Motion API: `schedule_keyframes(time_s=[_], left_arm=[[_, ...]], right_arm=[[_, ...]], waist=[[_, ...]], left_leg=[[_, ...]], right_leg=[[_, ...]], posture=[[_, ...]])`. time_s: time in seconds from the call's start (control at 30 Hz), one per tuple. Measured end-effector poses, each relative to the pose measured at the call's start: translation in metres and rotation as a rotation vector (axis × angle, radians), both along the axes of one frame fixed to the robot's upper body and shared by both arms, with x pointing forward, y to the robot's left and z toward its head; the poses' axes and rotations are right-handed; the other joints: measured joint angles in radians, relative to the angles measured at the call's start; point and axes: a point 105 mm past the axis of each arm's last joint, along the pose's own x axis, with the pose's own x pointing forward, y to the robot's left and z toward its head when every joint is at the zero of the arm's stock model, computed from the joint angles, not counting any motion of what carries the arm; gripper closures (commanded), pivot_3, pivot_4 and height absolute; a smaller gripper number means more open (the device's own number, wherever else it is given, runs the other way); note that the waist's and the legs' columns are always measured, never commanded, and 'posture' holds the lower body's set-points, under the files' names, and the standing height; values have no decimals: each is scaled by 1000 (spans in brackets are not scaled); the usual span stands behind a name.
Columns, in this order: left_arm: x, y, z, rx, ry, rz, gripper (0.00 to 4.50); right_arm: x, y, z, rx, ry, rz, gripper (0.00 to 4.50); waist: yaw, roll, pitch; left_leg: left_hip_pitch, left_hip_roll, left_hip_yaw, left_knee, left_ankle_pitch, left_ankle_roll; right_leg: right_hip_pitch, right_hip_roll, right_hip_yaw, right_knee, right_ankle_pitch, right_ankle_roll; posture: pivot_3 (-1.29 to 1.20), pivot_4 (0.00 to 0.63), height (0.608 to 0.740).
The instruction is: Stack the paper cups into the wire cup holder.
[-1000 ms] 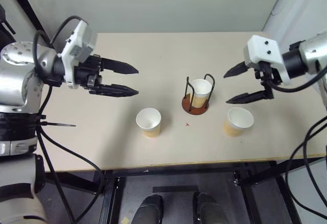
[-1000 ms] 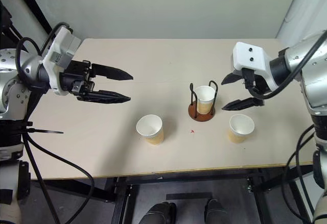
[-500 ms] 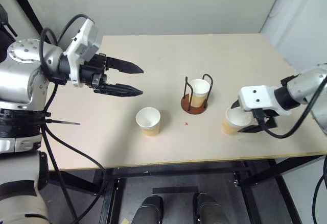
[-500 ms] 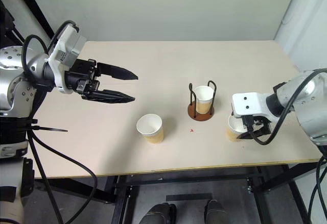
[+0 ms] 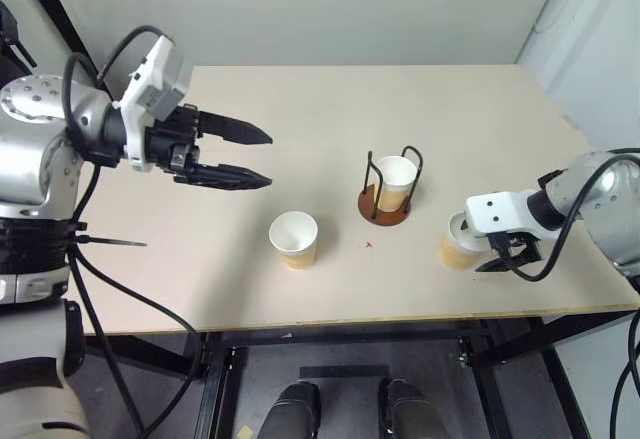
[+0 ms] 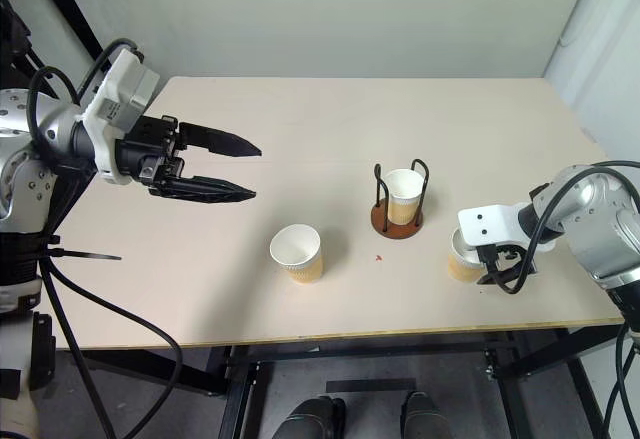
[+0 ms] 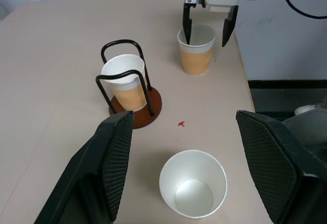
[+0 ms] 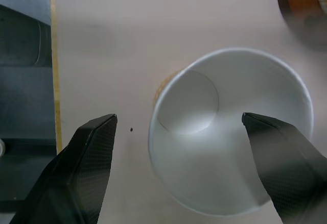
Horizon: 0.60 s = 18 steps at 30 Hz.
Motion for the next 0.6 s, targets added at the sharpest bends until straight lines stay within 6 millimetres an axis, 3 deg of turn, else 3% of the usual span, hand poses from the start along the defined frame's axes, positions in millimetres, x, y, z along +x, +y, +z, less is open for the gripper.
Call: schedule_keyframes(time_s=[0.3, 0.33, 0.6], left_arm=[[3, 7, 0, 2, 2, 28, 1062], [4, 8, 0, 1, 3, 31, 1062], [9, 14, 0, 3, -13, 58, 1062]], right_arm=[[-2, 10, -2, 17, 19, 39, 4313], [-2, 11, -2, 16, 18, 45, 4473], [-6, 13, 0, 2, 14, 61, 4473]], waist=[[0, 0, 0], [0, 0, 0], [0, 0, 0]], left_leg=[[0, 0, 0, 0, 0, 0], [0, 0, 0, 0, 0, 0], [0, 0, 0, 0, -1, -1]], right_leg=[[0, 0, 0, 0, 0, 0], [0, 0, 0, 0, 0, 0], [0, 0, 0, -1, 0, 0]], posture=[[0, 150, 740], [0, 150, 740], [0, 150, 740]])
